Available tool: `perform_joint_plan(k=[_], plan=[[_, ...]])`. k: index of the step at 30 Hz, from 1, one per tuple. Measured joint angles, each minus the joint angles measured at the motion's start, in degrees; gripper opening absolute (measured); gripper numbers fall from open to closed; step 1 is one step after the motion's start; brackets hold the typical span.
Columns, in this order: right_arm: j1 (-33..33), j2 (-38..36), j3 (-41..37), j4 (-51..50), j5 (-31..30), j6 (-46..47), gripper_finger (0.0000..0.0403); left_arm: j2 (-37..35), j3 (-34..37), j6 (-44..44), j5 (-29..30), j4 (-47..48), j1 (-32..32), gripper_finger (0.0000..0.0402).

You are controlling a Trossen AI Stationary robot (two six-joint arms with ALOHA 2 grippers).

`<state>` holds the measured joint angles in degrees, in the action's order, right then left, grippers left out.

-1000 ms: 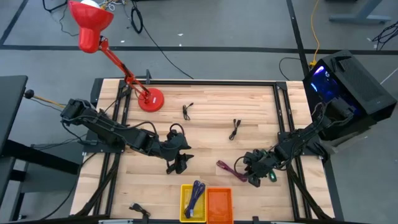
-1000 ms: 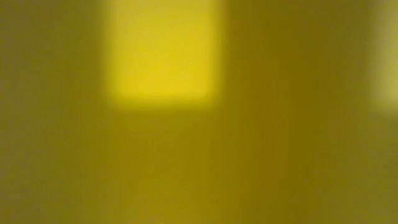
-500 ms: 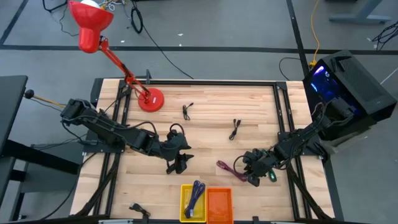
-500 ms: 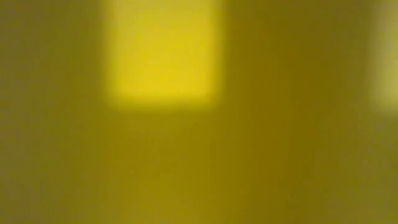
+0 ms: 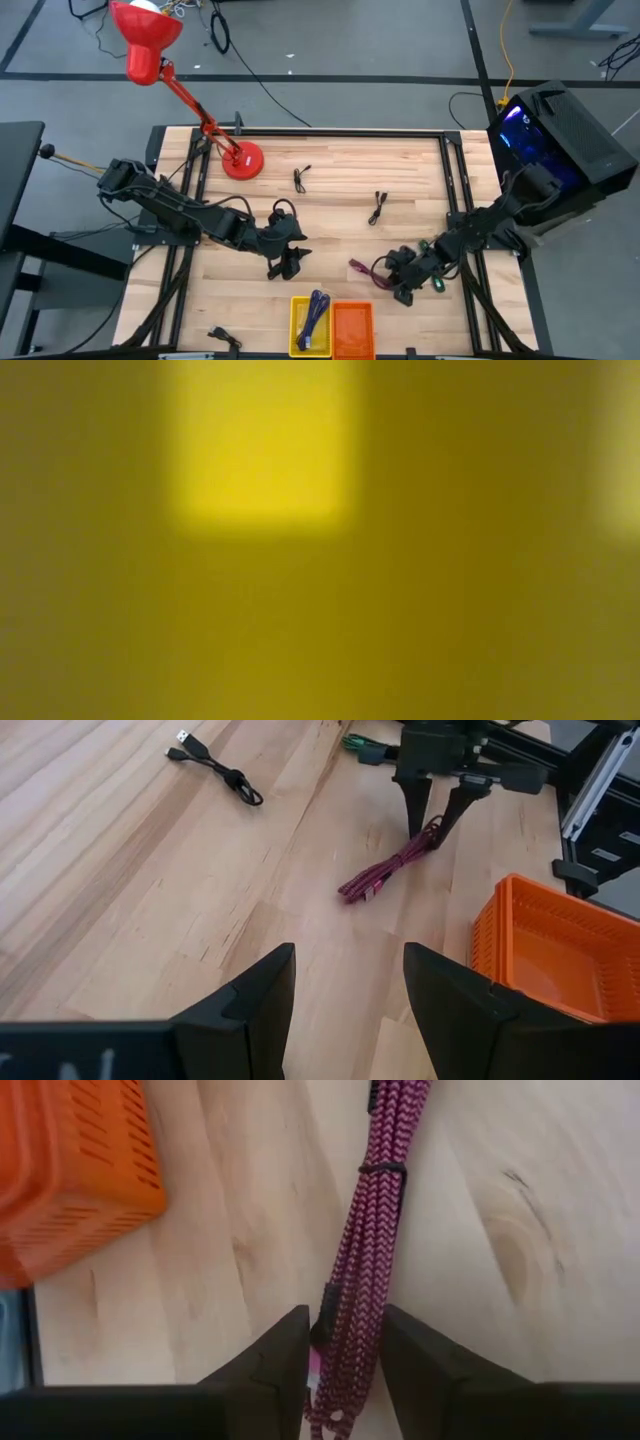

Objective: Pick & Place USB Port
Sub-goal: Put the pink charger cable into the yellow bin

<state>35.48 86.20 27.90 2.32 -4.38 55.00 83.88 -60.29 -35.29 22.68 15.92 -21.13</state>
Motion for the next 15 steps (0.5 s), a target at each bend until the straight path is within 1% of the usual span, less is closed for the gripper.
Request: perform_joint_plan(k=[3,5,6,8,9,15], plan=[[0.0,0.3,0.0,1.2,-0.1,-0.6,0.0122,0.0,0.0,0.0,0.0,0.0,0.0,0.0193],[0.0,0.4,0.0,1.6,-0.5,-2.0,0.0105,0.0,0.0,0.0,0.0,0.0,0.0,0.0193],[0.1,0.4,-0.1,1.6,-0.7,-3.1,0.0087,0.0,0.0,0.0,0.0,0.0,0.0,0.0193],[0.1,0.4,-0.1,1.7,-0.5,-5.3,0.0036,0.0,0.0,0.0,0.0,0.0,0.0,0.0193],[0.1,0.4,-0.1,1.8,-0.5,-6.5,0.0021,0.0,0.0,0.0,0.0,0.0,0.0,0.0193],[-0.9,0.0,-0.1,1.9,-1.5,-7.5,0.0009,0.0,0.0,0.0,0.0,0.0,0.0,0.0193]])
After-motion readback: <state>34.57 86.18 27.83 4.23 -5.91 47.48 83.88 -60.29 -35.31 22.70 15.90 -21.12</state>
